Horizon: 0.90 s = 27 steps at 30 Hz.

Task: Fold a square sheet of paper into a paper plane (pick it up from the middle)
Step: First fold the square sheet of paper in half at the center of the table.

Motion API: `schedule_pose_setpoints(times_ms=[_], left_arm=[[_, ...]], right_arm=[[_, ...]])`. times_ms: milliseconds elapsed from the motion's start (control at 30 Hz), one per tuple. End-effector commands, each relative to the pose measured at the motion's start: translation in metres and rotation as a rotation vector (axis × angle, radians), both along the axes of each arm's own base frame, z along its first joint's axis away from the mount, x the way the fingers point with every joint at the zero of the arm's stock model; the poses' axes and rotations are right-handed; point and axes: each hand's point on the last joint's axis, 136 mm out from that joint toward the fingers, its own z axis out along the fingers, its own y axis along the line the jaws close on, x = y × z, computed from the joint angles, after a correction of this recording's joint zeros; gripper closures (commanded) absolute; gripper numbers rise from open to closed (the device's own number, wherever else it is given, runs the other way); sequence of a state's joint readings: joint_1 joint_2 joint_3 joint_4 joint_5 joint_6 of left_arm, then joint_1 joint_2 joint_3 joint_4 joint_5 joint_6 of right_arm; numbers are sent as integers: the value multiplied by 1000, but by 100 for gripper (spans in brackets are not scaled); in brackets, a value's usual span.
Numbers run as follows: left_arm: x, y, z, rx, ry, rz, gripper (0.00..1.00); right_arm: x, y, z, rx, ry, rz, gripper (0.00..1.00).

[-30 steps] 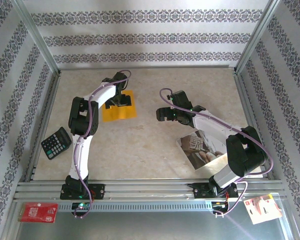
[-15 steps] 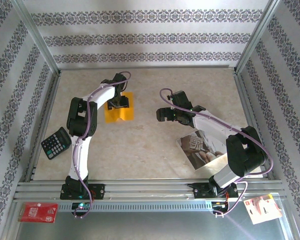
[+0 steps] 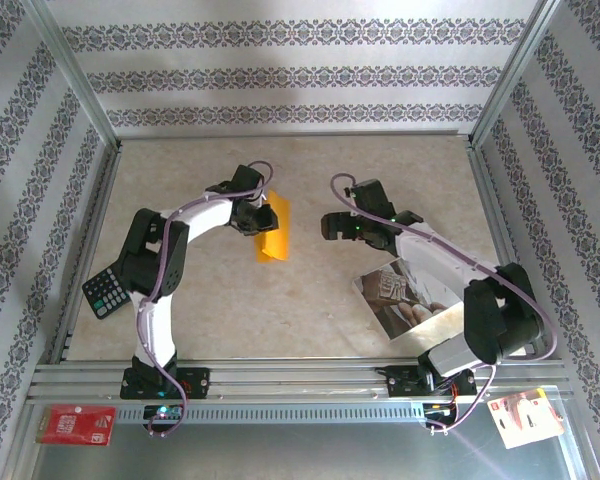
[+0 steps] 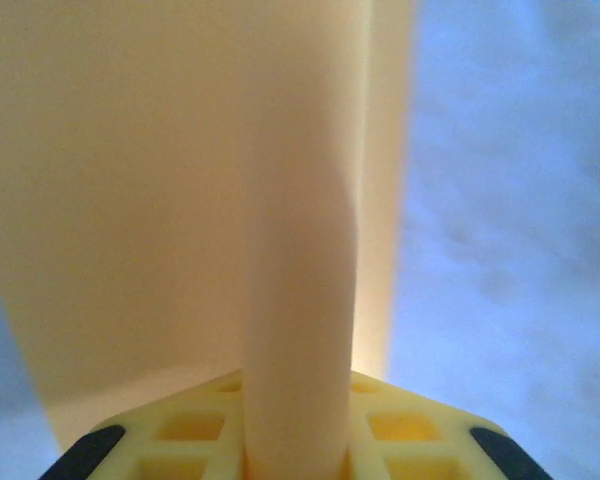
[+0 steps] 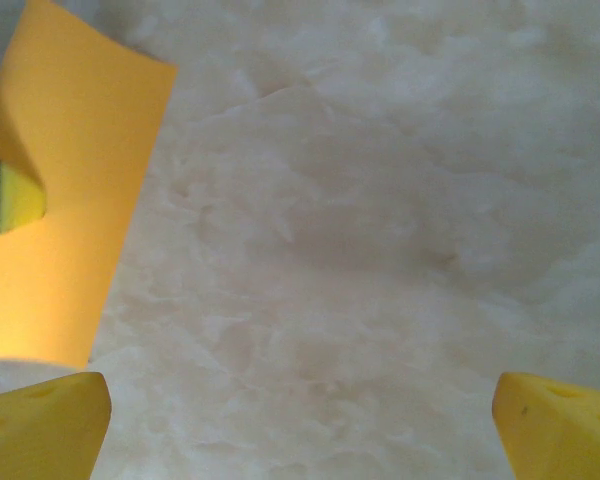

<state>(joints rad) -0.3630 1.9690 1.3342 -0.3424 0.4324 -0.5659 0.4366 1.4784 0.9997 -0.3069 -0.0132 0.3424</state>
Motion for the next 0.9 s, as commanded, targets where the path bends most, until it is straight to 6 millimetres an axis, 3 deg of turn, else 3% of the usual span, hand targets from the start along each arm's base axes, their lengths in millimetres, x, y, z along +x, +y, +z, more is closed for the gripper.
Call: schedule_pose_setpoints(times_ms=[0,100,200,300,633,867], left_arm=[[-10,-72,101,-428,-176,-97,80],[-36,-87,125,-571,-167,-109,80],[-55,-81,100,-590,-88,-65,80],[-65,-74,71,-553,-39,-39,79],[-94,-53,-7,-410,72,-11,78],[-105,-38,-33,-312,96,2,76]], right_arm=[[-8,-29,13,7,-10,-75,3],[-16,-53,25,96,-44,-139,2],[-23,-55,37,187,-70,-125,2],[-30,-35,40,253,-63,-52,2],[-52,31,0,352,87,81,6],[-55,67,-22,448,168,66,14]])
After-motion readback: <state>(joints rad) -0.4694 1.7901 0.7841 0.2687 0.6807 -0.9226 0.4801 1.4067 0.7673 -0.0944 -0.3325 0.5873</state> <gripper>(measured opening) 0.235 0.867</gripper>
